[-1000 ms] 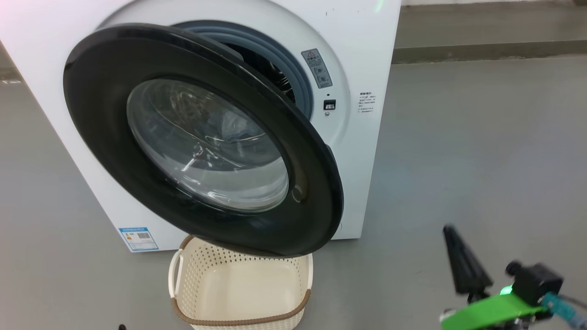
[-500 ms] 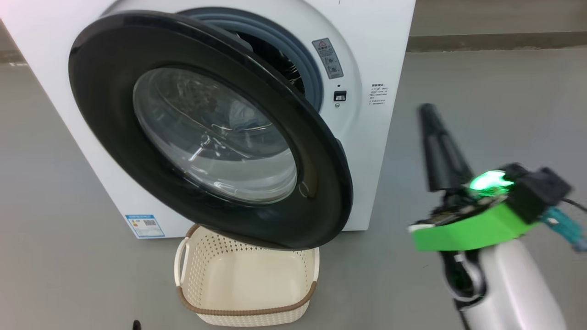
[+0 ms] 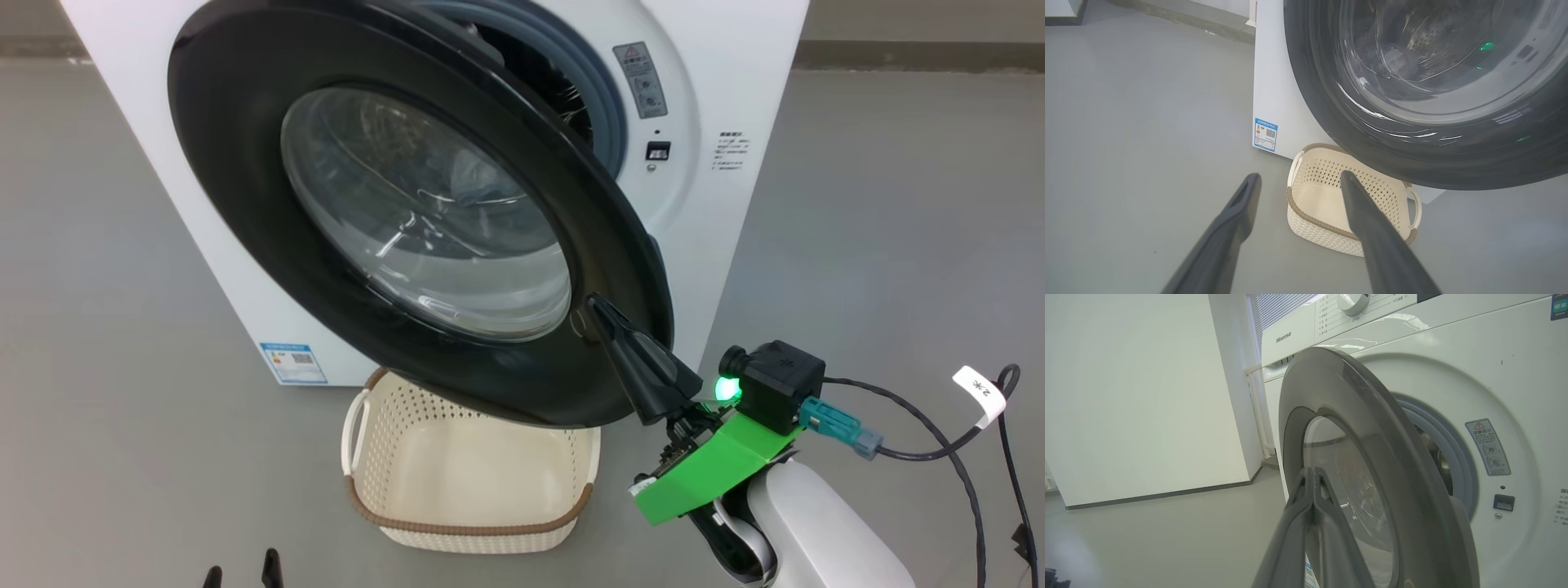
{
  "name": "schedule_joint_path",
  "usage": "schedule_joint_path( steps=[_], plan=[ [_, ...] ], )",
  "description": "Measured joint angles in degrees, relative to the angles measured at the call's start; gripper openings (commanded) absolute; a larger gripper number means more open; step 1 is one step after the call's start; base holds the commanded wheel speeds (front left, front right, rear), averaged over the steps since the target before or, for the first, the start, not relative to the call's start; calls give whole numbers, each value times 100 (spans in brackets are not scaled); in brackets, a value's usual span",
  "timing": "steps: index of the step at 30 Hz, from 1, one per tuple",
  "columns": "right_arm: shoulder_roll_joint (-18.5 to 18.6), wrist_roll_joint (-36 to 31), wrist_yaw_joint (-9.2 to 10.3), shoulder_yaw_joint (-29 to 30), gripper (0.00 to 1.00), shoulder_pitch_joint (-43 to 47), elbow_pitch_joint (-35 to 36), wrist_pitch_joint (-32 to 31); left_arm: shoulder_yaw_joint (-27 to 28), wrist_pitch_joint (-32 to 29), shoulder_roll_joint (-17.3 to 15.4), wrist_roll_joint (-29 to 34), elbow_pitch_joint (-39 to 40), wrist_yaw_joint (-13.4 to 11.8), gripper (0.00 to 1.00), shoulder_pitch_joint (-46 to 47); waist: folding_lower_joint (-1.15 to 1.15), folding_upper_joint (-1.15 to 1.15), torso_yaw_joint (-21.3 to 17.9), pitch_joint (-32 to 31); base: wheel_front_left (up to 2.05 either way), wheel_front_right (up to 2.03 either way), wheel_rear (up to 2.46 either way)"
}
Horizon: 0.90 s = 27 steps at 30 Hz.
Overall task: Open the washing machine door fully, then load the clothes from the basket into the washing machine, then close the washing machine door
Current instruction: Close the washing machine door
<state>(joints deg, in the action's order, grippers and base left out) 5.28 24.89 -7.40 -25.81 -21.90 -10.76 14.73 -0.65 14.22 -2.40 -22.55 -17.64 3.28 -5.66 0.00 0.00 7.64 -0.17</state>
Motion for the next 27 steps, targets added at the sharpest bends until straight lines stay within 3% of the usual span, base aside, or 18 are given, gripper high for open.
schedule_joint_path(
  steps=[27],
  plan=[
    [338,-3,0,367,0,-520,-505,0,-369,0,3,-318,63,-58,100,478,0,0,389,794,0,0,0]
  ],
)
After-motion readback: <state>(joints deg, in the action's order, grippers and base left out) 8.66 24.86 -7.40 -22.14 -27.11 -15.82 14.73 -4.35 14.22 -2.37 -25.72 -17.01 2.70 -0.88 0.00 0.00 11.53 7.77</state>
